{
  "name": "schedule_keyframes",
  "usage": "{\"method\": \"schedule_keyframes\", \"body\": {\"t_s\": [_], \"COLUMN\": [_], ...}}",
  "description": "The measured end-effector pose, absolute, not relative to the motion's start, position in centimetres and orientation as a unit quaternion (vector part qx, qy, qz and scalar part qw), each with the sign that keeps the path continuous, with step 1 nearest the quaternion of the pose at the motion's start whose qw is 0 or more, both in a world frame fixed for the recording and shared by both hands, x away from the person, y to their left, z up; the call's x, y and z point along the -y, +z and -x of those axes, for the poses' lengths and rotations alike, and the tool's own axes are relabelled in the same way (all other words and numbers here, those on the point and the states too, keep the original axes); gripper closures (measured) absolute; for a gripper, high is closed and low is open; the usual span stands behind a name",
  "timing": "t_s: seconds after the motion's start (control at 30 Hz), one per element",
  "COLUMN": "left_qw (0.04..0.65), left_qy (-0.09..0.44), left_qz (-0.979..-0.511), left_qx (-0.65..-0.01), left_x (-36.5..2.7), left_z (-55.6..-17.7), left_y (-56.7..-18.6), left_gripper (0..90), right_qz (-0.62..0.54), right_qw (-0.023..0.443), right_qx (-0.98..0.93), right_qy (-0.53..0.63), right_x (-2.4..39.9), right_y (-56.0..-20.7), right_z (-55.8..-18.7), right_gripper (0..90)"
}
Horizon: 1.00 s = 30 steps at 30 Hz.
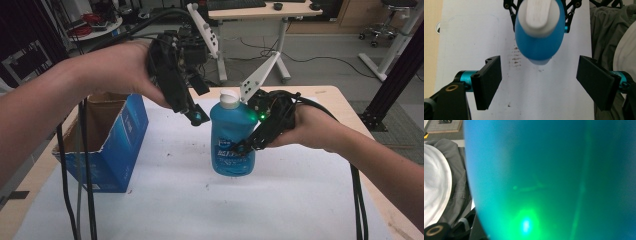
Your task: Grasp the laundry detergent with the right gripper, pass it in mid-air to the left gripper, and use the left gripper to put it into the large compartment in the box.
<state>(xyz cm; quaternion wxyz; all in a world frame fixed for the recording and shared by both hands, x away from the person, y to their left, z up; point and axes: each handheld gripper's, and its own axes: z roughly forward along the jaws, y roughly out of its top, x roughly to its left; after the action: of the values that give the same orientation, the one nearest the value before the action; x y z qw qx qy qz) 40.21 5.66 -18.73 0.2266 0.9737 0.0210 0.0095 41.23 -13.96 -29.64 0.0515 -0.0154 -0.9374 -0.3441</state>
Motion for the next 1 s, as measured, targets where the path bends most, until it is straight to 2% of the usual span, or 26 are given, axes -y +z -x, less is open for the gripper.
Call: {"method": "schedule_keyframes", "body": {"t_s": [0.4,1.0], "left_qw": [0.189,0.173], "left_qy": [-0.003,-0.005], "left_qz": [-0.982,-0.985], "left_qx": [-0.014,-0.015], "left_x": [-3.4,-2.2], "left_z": [-40.5,-40.5], "left_y": [-19.2,-19.8], "left_gripper": [20.6,20.7], "right_qz": [-0.007,-0.008], "right_qw": [0.053,0.055], "right_qx": [0.941,0.94], "right_qy": [-0.334,-0.337], "right_x": [12.4,12.3], "right_y": [-28.9,-28.8], "right_z": [-41.2,-41.3], "right_gripper": [45.6,45.7]}}
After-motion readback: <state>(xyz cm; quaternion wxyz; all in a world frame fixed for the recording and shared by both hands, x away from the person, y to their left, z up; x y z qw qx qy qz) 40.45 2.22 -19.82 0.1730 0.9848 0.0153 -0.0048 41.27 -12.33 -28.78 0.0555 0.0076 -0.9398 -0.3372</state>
